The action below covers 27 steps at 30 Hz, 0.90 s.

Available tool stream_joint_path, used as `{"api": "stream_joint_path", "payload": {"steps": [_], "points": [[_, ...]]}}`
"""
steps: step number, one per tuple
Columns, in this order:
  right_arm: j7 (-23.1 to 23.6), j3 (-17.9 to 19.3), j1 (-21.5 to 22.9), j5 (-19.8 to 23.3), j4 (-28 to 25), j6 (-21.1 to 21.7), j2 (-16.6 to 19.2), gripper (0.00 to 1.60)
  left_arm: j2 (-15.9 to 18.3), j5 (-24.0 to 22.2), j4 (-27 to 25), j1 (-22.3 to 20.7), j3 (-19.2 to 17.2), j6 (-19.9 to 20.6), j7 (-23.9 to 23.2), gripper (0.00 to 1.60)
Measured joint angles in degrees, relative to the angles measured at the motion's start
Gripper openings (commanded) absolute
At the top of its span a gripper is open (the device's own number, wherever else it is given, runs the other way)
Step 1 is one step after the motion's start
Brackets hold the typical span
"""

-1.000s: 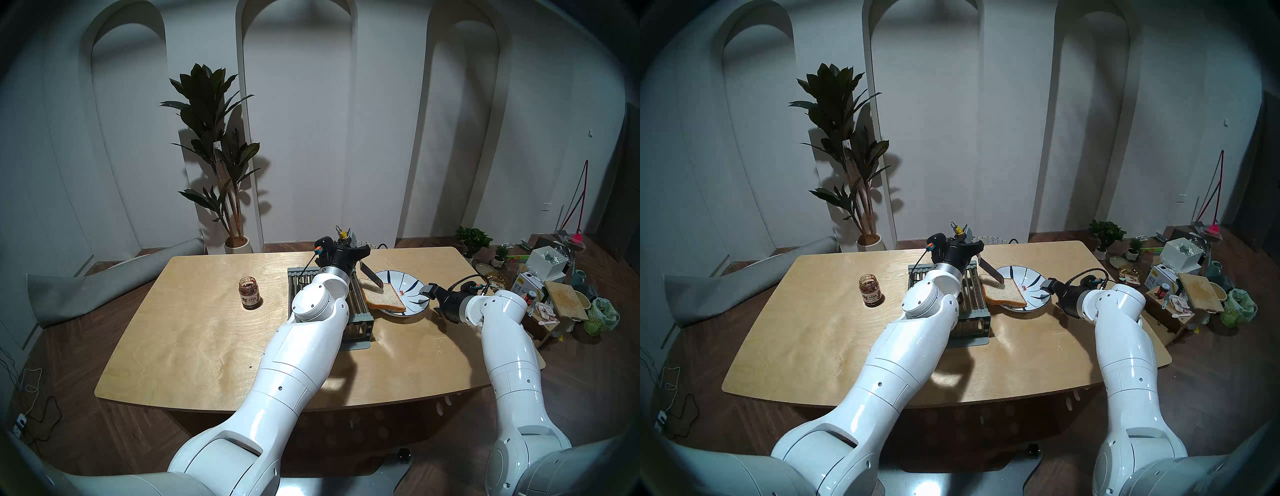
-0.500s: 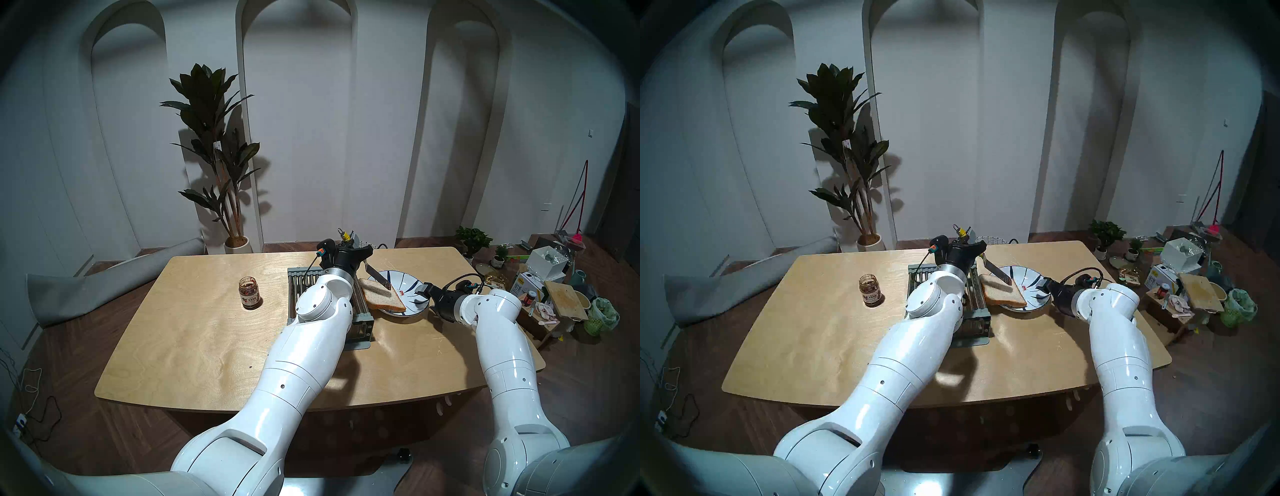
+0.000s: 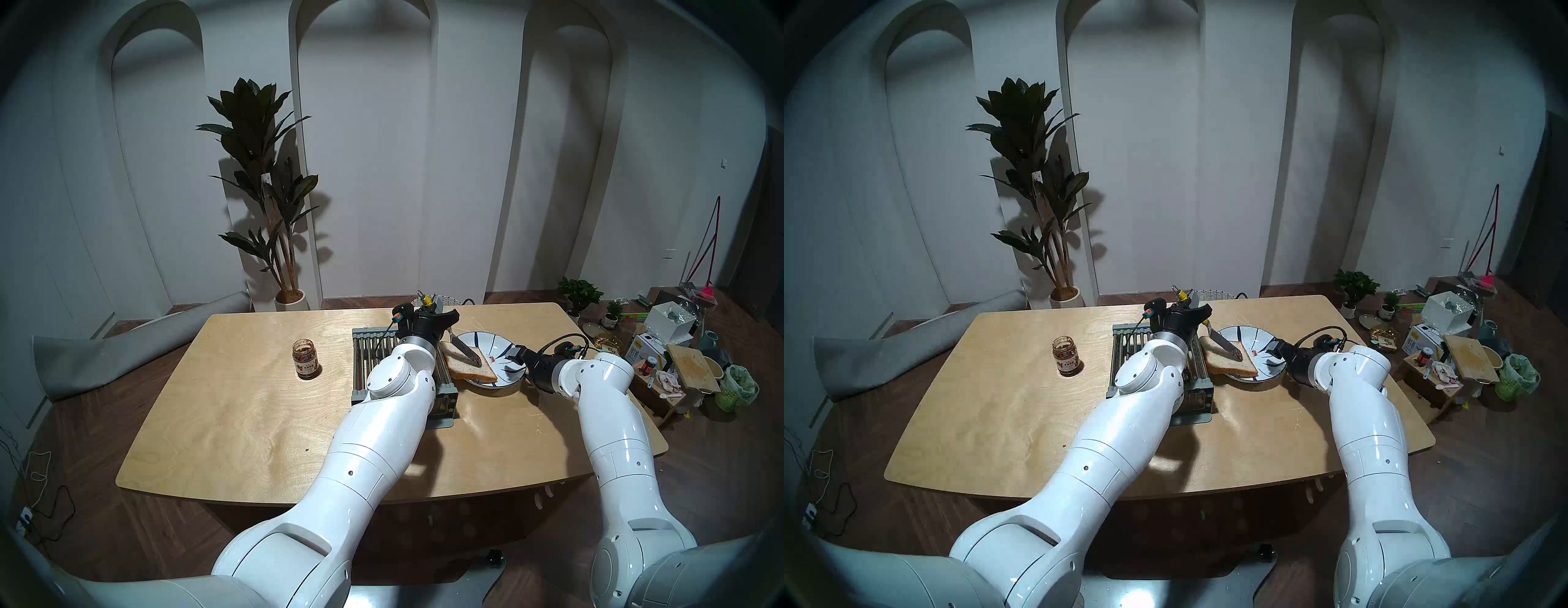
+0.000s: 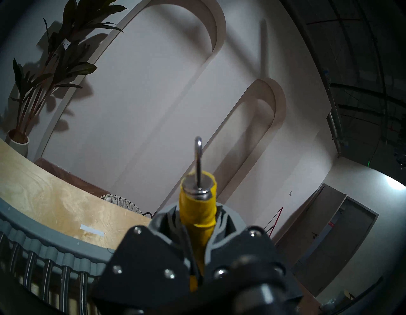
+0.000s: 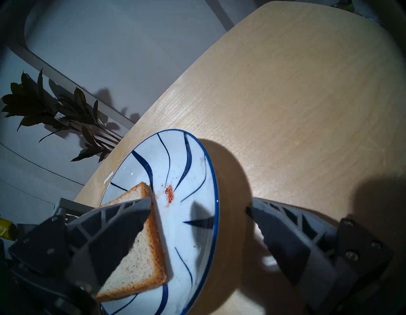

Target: Spread jam over the slice of bread with the knife

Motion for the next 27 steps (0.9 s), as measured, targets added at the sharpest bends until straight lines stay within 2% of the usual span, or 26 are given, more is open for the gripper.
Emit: {"api": "stream_joint_path", "payload": {"steps": [1, 2, 3, 5, 8, 10, 12, 18, 24, 25, 27], "points": [[0.0, -0.1, 0.0, 0.0, 0.1, 0.0, 0.0, 1.07, 0.0, 0.2, 0.3, -0.1, 0.1, -0.1, 0.3, 0.0], [0.0, -0.1, 0.0, 0.0, 0.1, 0.0, 0.0, 1.05, 0.0, 0.4, 0.5, -0.3, 0.1, -0.2, 0.5, 0.0], [0.0, -0.2, 0.1, 0.0, 0.3, -0.1, -0.1, 1.12, -0.1, 0.6, 0.8, -0.6, 0.2, -0.3, 0.9, 0.0], [0.0, -0.4, 0.1, -0.1, 0.6, -0.1, -0.1, 1.13, -0.1, 0.9, 1.0, -0.8, 0.3, -0.4, 1.2, 0.0], [0.0, -0.6, 0.1, -0.1, 1.2, -0.2, -0.2, 1.1, -0.2, 1.2, 1.4, -1.2, 0.4, -0.7, 1.6, 0.0], [0.0, -0.7, 0.1, -0.1, 1.4, -0.3, -0.2, 0.99, -0.2, 1.2, 1.5, -1.3, 0.4, -0.8, 1.7, 0.0], [0.0, -0.7, 0.3, -0.1, 1.6, -0.4, -0.2, 0.78, -0.2, 1.4, 1.5, -1.4, 0.5, -0.9, 1.7, 0.0], [0.0, -0.9, 0.3, -0.2, 2.2, -0.4, -0.2, 0.7, -0.2, 1.9, 1.9, -1.7, 0.7, -1.3, 1.7, 0.0], [0.0, -0.9, 0.6, -0.2, 2.8, -0.6, -0.2, 0.49, -0.3, 2.0, 2.5, -1.9, 0.4, -1.6, 1.7, 0.0], [0.0, -0.9, 0.6, -0.3, 2.8, -0.7, -0.2, 0.37, -0.3, 2.0, 2.6, -2.0, 0.4, -1.7, 1.7, 0.0], [0.0, -1.0, 0.8, -0.3, 3.0, -0.8, -0.2, 0.36, -0.3, 2.1, 2.7, -2.0, 0.3, -1.8, 1.6, 0.0]]}}
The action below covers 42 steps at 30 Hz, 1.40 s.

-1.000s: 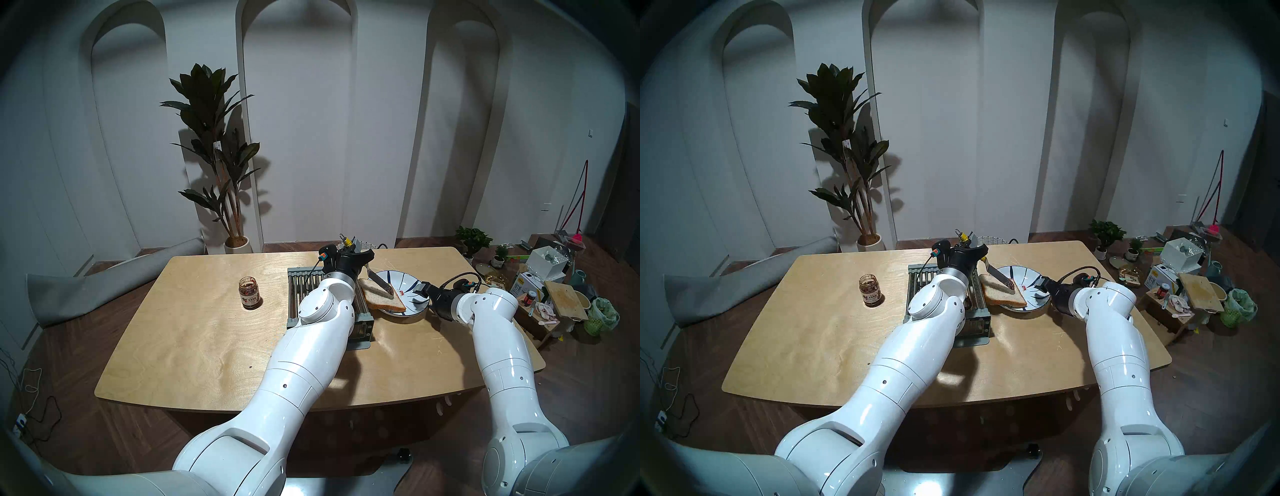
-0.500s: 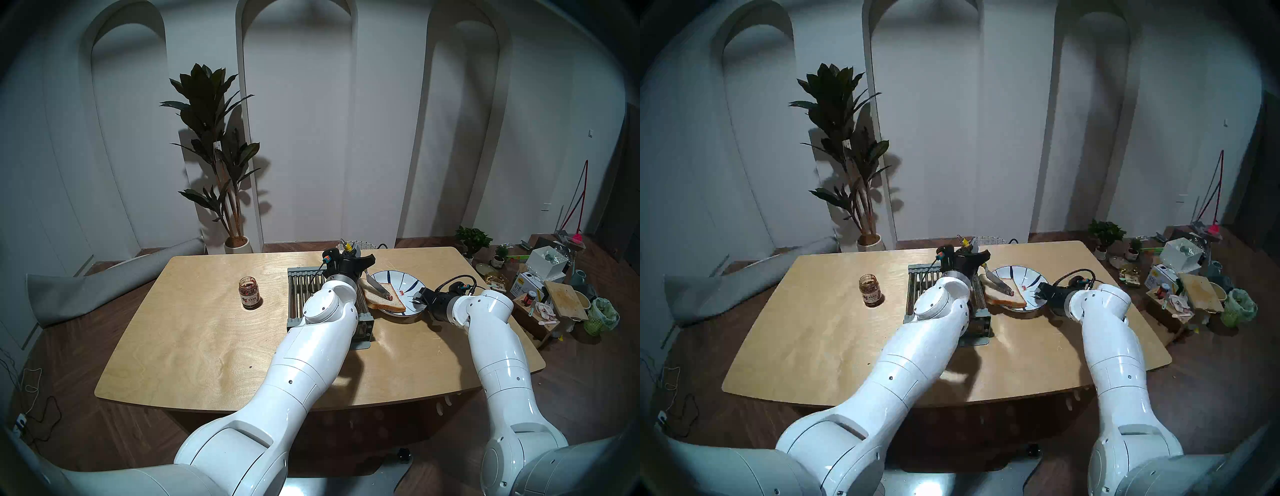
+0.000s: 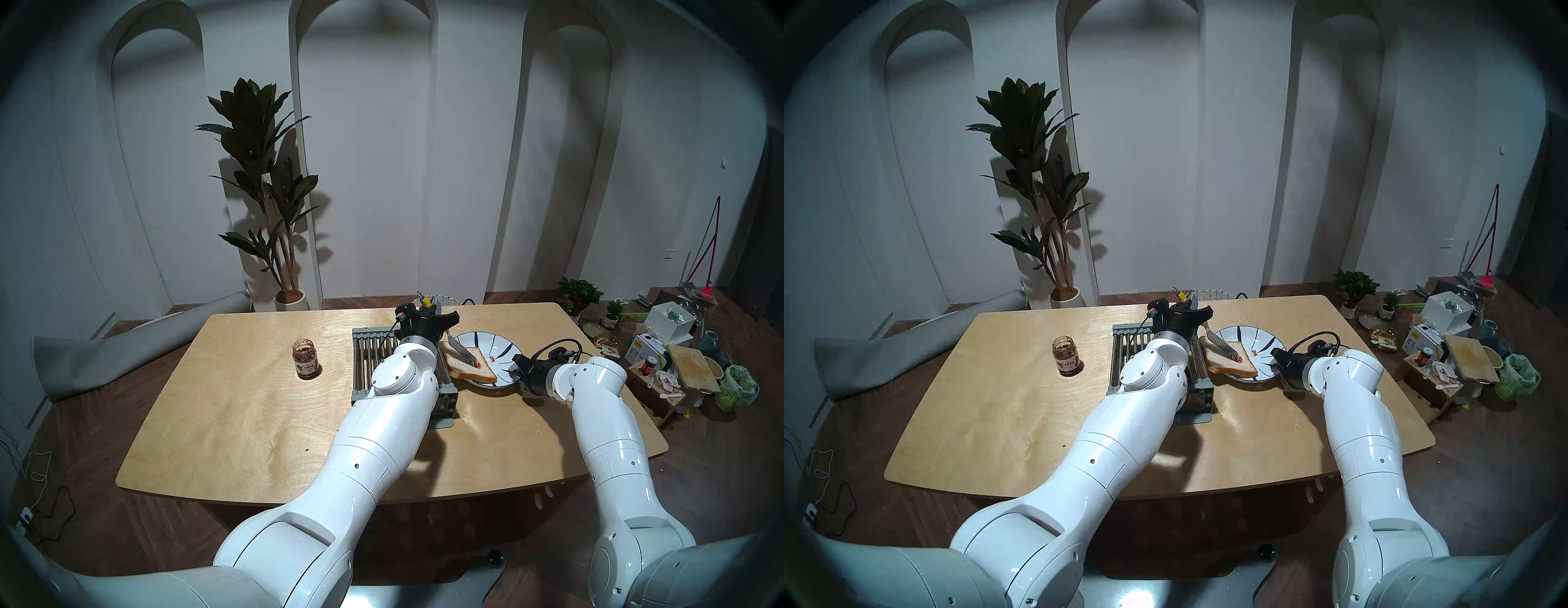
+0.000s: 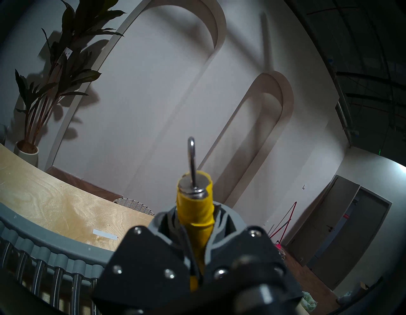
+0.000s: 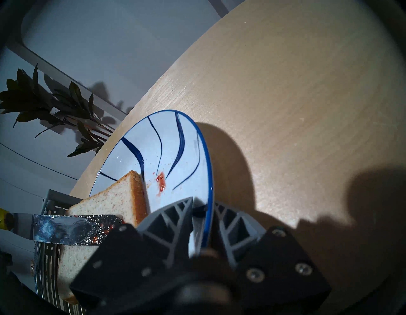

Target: Spread jam over the slice of bread with the knife

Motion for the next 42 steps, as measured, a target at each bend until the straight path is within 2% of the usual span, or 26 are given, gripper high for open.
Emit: {"api": "stream_joint_path", "payload": {"steps": [2, 5, 6, 9, 23, 37, 42], "points": [[0.0, 0.0, 0.1, 0.0, 0.1, 0.0, 0.0, 0.26, 0.0, 0.0, 0.1, 0.0, -0.1, -0.1, 0.0, 0.0], [0.1, -0.1, 0.2, 0.0, 0.3, -0.1, 0.0, 0.21, 0.0, 0.1, 0.3, -0.1, -0.2, -0.1, 0.0, 0.0], [0.1, -0.1, 0.3, -0.1, 0.4, -0.2, 0.0, 0.04, 0.0, 0.1, 0.4, -0.2, -0.3, -0.2, 0.0, 0.0], [0.1, -0.3, 0.5, -0.1, 0.5, -0.4, 0.1, 0.0, -0.1, 0.2, 0.6, -0.3, -0.4, -0.2, -0.1, 0.0], [0.2, -0.8, 0.5, -0.3, 0.5, -0.8, 0.2, 0.0, -0.1, 0.9, 0.1, 0.0, -0.5, -0.2, 0.3, 0.0], [0.0, -0.4, -0.5, 0.4, -0.8, 0.0, 0.0, 0.0, 0.9, 2.3, -2.2, 1.6, -0.2, -0.1, 3.6, 0.0], [-0.1, -0.1, -0.8, 0.7, -1.3, 0.3, -0.2, 0.0, 1.6, 4.1, -2.7, 1.6, 1.2, 1.1, 5.6, 0.0]]}}
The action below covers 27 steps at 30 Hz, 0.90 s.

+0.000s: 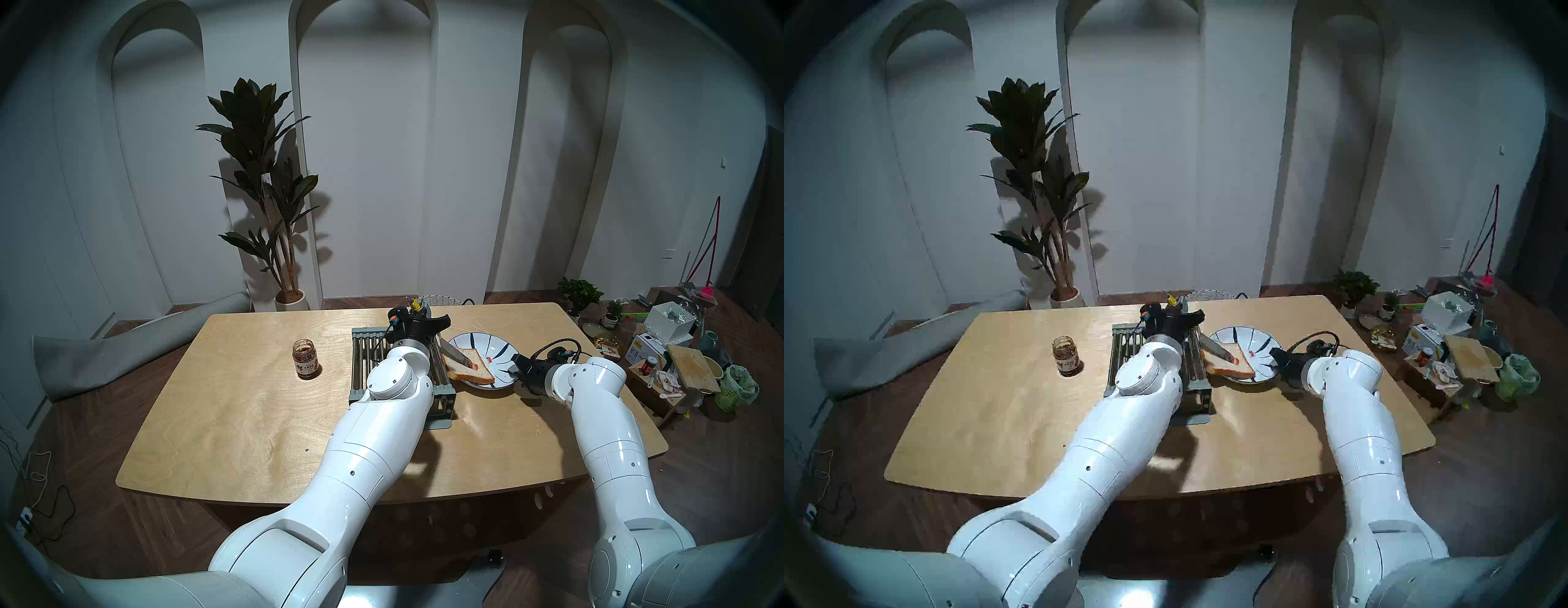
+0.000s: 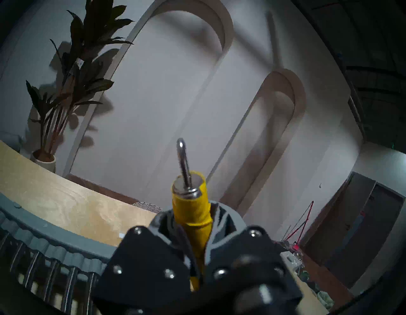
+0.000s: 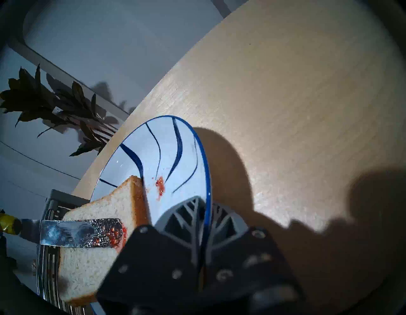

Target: Spread jam over the slice of bread with the knife

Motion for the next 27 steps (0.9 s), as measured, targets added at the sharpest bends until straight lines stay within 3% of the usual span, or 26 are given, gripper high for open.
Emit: {"api": "stream_joint_path", "payload": {"steps": [15, 27], "points": [[-0.6, 1.0, -0.3, 0.5, -0.5, 0.4, -0.6, 0.0, 1.9, 7.9, -2.0, -0.7, 5.2, 3.9, 6.4, 0.0], [-0.7, 1.2, -0.3, 0.5, -0.6, 0.2, -0.9, 0.0, 2.6, 8.6, -2.6, -0.9, 5.1, 5.7, 8.1, 0.0]]}}
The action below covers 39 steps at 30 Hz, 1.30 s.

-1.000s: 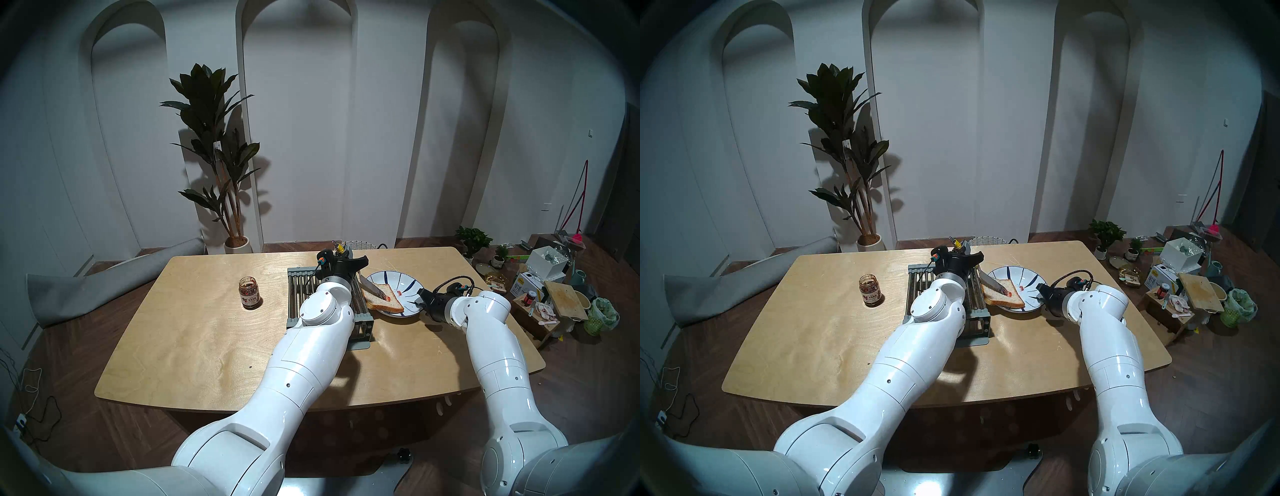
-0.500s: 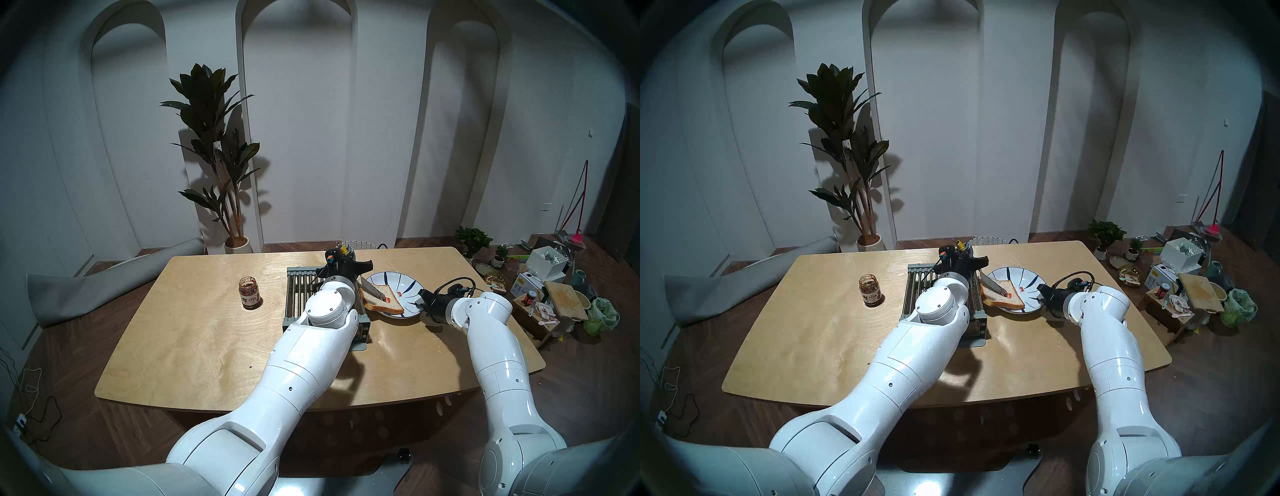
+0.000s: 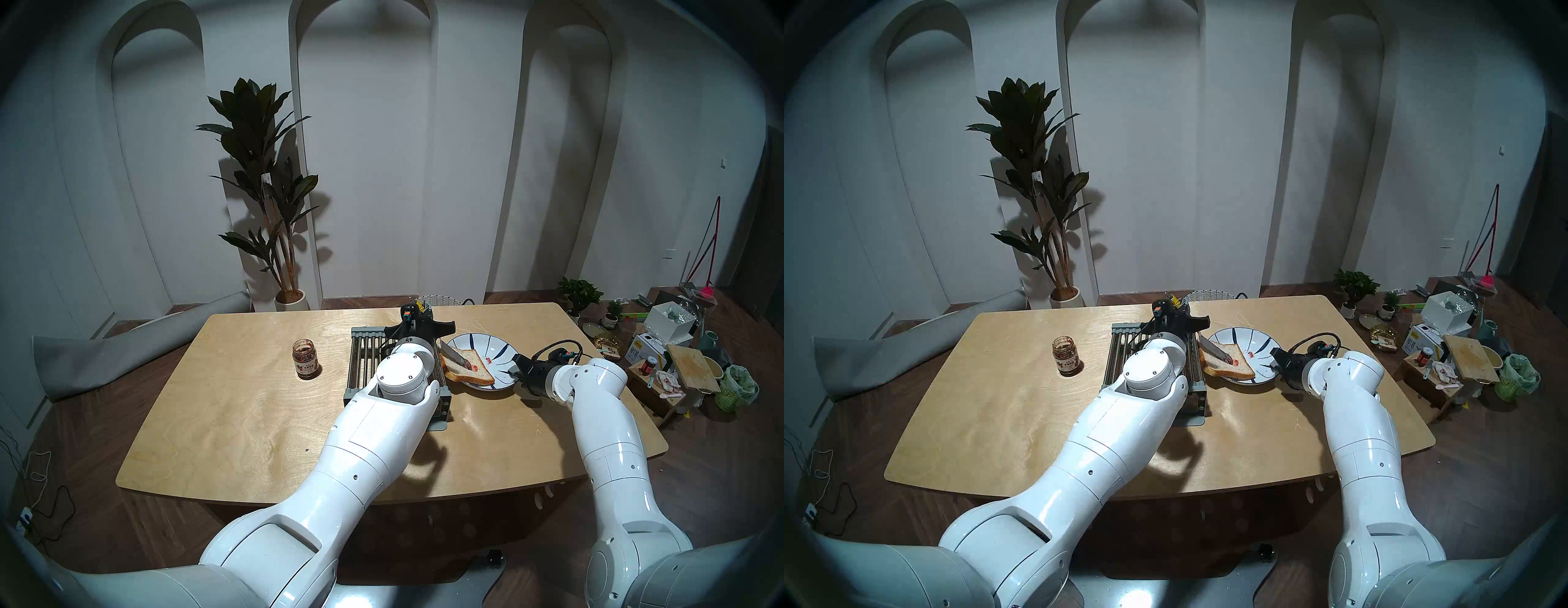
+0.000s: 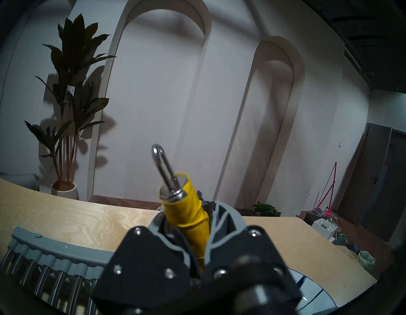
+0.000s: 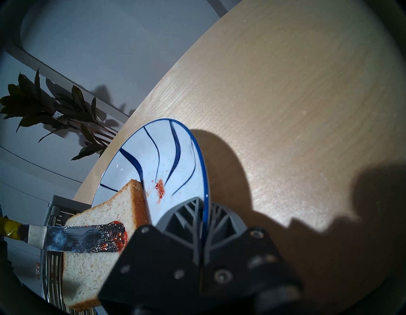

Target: Spread jam over the slice of bread with the knife

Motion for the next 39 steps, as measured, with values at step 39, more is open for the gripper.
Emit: {"api": "stream_joint_path", "payload": {"steps": [39], "points": [[-0.7, 1.4, 1.2, 0.7, 2.0, -1.8, -0.2, 0.0, 1.9, 2.5, 0.4, -1.5, 2.6, 1.6, 0.4, 0.0]]}}
